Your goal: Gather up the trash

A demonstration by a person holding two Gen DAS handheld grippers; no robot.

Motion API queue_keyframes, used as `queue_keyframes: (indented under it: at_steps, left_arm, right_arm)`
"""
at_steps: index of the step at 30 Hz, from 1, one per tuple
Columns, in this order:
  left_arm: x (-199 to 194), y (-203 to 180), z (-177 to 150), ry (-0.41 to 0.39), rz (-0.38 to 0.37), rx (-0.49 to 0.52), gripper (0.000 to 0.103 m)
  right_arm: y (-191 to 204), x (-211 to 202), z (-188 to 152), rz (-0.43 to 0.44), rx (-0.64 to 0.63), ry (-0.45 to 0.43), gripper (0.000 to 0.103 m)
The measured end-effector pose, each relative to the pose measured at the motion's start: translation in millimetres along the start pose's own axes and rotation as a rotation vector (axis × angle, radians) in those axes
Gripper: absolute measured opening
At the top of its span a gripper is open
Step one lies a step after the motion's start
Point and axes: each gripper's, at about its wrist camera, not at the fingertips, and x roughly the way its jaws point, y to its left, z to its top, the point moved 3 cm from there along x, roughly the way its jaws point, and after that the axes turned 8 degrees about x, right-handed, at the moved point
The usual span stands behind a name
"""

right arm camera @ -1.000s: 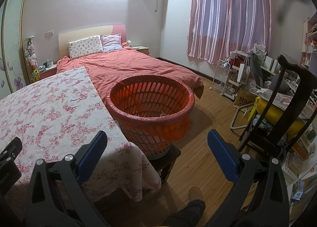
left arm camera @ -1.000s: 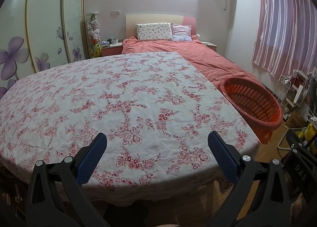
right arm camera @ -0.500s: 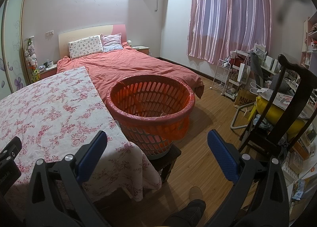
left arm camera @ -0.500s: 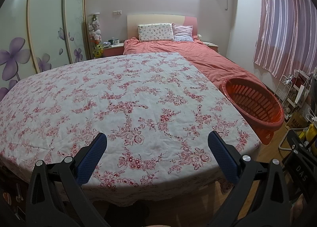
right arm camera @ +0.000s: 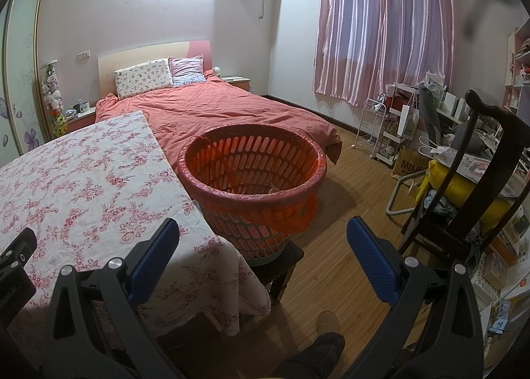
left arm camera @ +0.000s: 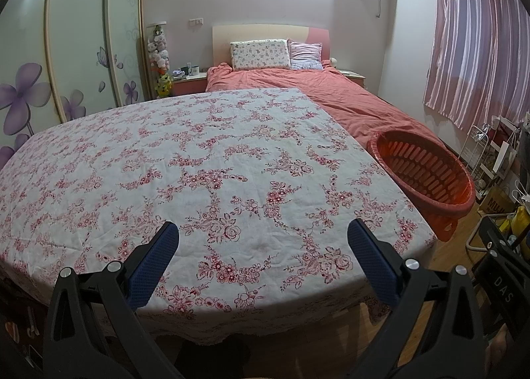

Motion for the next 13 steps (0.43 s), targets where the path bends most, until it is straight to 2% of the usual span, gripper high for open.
queue_keyframes:
  at_steps: [13]
  left_arm:
    - [-0.9, 0.8, 1.8, -0.01, 0.004, 0.007, 0.101]
  right_arm:
    - [-0.8, -0.3, 0.3, 0.0, 0.001, 0.001, 0.099]
